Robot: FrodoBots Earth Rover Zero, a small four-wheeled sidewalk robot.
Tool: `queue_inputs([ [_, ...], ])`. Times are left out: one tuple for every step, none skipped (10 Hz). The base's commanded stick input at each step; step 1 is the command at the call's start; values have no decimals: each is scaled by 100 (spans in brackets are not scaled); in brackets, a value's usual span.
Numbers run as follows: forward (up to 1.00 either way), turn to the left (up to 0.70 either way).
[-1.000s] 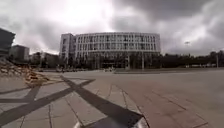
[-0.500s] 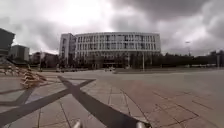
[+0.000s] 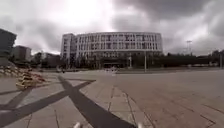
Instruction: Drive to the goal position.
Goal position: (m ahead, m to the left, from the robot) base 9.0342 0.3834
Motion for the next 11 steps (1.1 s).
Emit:
queue_inputs([
  [50, 1],
  [50, 1],
  [50, 1],
  [50, 1],
  [50, 1],
  [50, 1],
  [50, 1],
  [50, 1],
  [50, 1],
  [50, 1],
  [50, 1],
])
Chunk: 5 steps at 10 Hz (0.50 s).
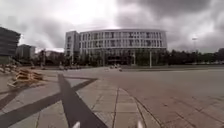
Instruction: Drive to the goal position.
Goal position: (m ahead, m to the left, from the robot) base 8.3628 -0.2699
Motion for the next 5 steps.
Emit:
queue_inputs([
  [50, 1],
  [50, 1],
  [50, 1],
  [50, 1],
  [50, 1],
])
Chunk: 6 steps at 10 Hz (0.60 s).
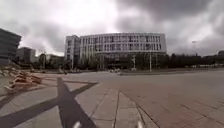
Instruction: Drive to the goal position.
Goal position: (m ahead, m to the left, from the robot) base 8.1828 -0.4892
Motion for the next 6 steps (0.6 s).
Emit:
queue_inputs([
  [50, 1],
  [50, 1],
  [50, 1],
  [50, 1],
  [50, 1],
  [50, 1],
])
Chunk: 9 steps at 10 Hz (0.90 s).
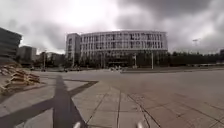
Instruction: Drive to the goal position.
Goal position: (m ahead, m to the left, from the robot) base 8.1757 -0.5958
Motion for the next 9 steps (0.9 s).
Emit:
queue_inputs([
  [50, 1],
  [50, 1],
  [50, 1],
  [50, 1],
  [50, 1],
  [50, 1],
  [50, 1],
  [50, 3],
  [50, 16],
])
